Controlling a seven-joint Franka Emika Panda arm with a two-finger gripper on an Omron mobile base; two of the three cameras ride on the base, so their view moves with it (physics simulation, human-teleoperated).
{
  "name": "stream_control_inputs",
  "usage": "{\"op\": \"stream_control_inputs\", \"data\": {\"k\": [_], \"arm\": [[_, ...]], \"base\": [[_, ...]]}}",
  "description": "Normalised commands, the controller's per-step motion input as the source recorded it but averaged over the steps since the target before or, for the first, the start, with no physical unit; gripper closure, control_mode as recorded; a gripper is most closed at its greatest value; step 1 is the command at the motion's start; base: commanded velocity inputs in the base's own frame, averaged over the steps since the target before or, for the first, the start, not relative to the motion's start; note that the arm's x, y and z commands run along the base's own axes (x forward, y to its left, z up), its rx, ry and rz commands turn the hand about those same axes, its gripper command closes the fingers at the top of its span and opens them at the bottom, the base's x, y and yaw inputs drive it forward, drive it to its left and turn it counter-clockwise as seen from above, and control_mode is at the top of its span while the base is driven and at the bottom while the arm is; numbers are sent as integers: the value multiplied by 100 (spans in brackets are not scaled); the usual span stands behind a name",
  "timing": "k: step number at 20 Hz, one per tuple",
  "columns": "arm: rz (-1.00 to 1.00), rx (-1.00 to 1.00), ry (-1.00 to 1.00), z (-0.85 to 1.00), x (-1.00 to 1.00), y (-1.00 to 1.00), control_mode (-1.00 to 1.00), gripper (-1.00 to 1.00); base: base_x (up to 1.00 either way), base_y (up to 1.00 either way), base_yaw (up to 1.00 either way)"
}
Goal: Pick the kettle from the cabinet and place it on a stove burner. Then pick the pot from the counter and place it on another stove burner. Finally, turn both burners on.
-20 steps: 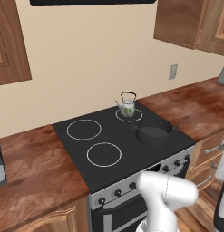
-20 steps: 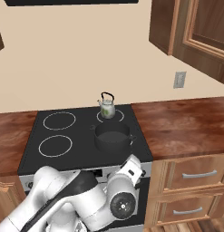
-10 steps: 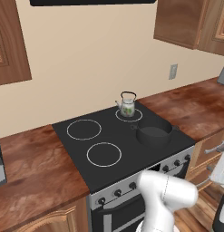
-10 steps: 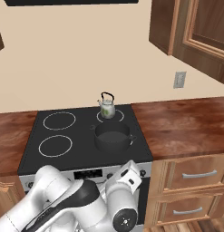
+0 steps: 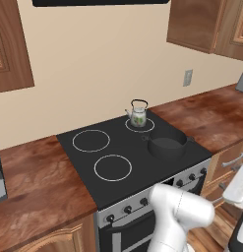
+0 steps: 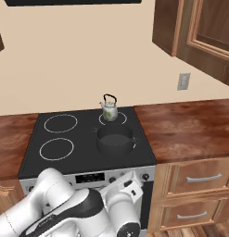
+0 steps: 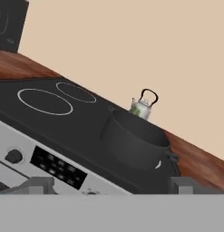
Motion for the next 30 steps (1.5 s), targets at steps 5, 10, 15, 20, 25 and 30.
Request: {"op": "stream_control_inputs", "data": {"k": [5, 10, 15, 20, 25, 30], "arm": [[2, 12, 1, -7, -8, 1, -100, -100], [0, 15, 3, -17, 8, 0, -100, -100], [0, 15, 7, -17, 20, 0, -100, -100], [0, 6, 10, -14, 18, 0, -100, -100], [0, 0, 3, -15, 13, 0, -100, -100], [0, 0, 0, -24, 25, 0, -100, -100]], "base": [[0, 0, 0], [0, 0, 0], [0, 0, 0], [0, 0, 0], [0, 0, 0], [0, 0, 0]]}}
